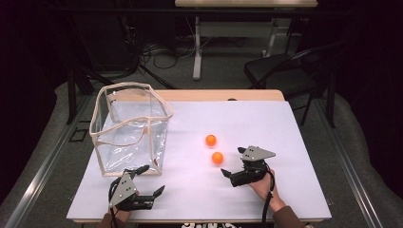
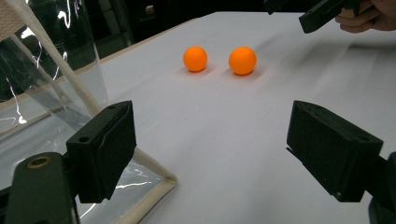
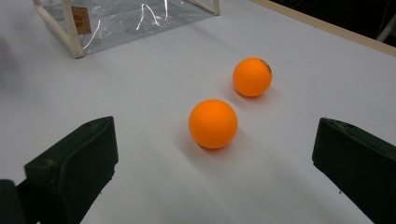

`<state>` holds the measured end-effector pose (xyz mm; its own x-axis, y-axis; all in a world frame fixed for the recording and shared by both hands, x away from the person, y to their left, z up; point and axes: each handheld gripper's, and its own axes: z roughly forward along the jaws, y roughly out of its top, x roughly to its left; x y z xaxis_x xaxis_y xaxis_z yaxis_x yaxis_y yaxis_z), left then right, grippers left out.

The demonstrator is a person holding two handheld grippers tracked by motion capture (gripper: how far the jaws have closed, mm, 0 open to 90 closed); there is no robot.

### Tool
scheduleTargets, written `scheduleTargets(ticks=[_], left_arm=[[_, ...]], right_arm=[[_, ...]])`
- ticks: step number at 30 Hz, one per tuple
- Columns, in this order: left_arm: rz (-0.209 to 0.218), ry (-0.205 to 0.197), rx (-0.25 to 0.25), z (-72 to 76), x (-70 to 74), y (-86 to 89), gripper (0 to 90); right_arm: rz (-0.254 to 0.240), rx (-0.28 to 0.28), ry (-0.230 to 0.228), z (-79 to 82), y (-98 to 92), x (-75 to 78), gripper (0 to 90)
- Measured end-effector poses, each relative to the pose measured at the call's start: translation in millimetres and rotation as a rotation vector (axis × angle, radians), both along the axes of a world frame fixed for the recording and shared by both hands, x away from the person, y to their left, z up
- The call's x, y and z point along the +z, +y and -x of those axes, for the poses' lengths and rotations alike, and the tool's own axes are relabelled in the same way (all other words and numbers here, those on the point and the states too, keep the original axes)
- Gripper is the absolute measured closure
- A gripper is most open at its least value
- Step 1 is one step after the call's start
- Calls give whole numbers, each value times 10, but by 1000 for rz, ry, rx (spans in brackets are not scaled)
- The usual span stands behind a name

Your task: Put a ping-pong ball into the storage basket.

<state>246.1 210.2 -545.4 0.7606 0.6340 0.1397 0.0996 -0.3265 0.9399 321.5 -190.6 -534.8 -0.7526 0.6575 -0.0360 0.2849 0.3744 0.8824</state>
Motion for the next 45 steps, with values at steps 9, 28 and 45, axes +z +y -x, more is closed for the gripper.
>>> scheduleTargets(ticks=[9, 28, 45], left_arm=[[-1, 1, -1, -5, -2, -1, 157], [-2, 3, -2, -6, -1, 1, 157], [-3, 4, -1, -8, -4, -1, 158]], right_arm=[[19, 5, 18, -104, 68, 18, 0], [54, 23, 64, -278, 192, 4, 0], [92, 50, 102, -402, 353, -74, 0]])
